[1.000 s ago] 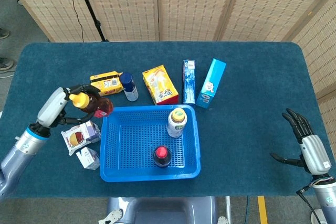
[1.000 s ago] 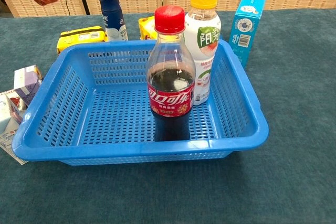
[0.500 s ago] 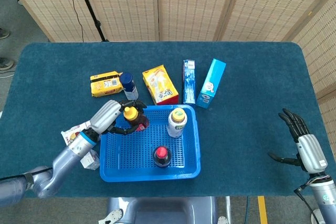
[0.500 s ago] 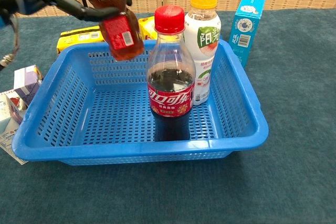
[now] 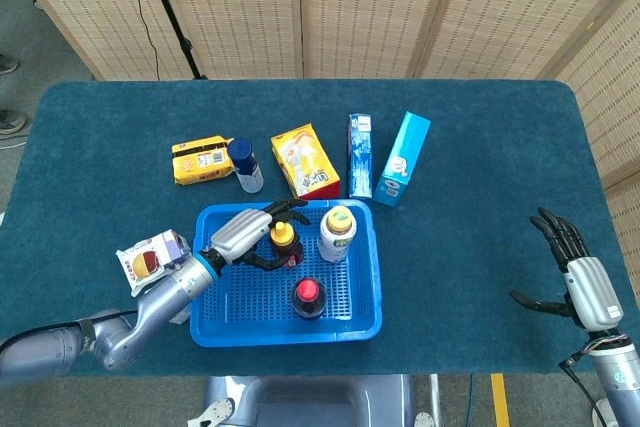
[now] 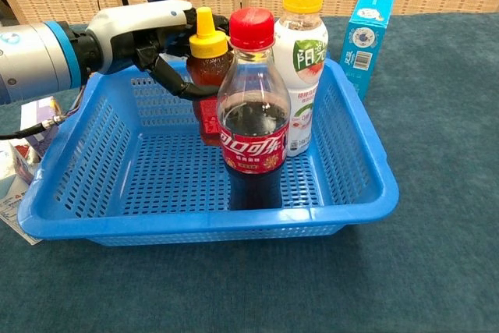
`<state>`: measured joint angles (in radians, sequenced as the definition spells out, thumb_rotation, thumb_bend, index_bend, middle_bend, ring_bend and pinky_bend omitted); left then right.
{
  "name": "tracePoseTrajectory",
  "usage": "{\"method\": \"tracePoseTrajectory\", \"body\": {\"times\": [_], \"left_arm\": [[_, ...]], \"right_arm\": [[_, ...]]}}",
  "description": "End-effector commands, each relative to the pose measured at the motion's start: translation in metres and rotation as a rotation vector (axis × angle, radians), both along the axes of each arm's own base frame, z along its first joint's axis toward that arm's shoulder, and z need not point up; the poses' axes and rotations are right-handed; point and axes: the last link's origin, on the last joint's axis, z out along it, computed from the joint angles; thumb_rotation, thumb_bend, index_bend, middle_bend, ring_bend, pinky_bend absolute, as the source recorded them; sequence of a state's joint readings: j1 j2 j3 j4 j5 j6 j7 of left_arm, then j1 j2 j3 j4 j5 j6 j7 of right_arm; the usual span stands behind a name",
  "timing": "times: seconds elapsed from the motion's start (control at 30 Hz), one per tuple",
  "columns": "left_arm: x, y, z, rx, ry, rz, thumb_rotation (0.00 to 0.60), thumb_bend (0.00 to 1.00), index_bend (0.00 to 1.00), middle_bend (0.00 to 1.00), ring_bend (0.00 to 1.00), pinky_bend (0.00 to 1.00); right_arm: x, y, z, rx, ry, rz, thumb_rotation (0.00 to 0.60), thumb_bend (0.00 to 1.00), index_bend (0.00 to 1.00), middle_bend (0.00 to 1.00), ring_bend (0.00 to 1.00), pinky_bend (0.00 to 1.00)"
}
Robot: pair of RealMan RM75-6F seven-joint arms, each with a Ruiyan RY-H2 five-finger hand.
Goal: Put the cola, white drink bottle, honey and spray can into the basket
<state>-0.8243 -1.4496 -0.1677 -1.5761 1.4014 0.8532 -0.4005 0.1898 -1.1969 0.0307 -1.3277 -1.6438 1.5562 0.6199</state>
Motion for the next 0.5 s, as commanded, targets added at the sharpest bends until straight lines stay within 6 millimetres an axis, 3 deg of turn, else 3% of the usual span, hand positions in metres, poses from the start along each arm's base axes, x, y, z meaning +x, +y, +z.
{"method": "tracePoseTrajectory", "body": {"times": [0.03, 0.23, 0.37, 0.5], "left_arm": [[-0.004, -0.005, 0.015, 0.029, -0.045, -0.014, 0.6, 0.25, 0.0, 0.0, 0.0, 0.06], [-0.021, -0.012, 0.055, 0.097, -0.114, -0.045, 0.572, 0.15, 0.0, 0.0, 0.0, 0.01], [-0.032, -0.013, 0.089, 0.165, -0.17, -0.05, 0.563, 0.14, 0.0, 0.0, 0.0, 0.0], [-0.055, 0.0, 0.129, 0.284, -0.208, 0.01, 0.561, 0.14, 0.0, 0.0, 0.0, 0.0]], "right_arm": [[0.0, 0.0, 0.0, 0.002, -0.001, -0.001, 0.6, 0.0, 0.0, 0.0, 0.0, 0.0], [0.001, 0.0, 0.001, -0.002, -0.002, 0.004, 0.6, 0.0, 0.0, 0.0, 0.0, 0.0], [0.002, 0.001, 0.0, 0.0, -0.005, 0.006, 0.6, 0.0, 0.0, 0.0, 0.0, 0.0], [0.003, 0.002, 0.0, 0.001, -0.007, 0.009, 0.6, 0.0, 0.0, 0.0, 0.0, 0.0]]}}
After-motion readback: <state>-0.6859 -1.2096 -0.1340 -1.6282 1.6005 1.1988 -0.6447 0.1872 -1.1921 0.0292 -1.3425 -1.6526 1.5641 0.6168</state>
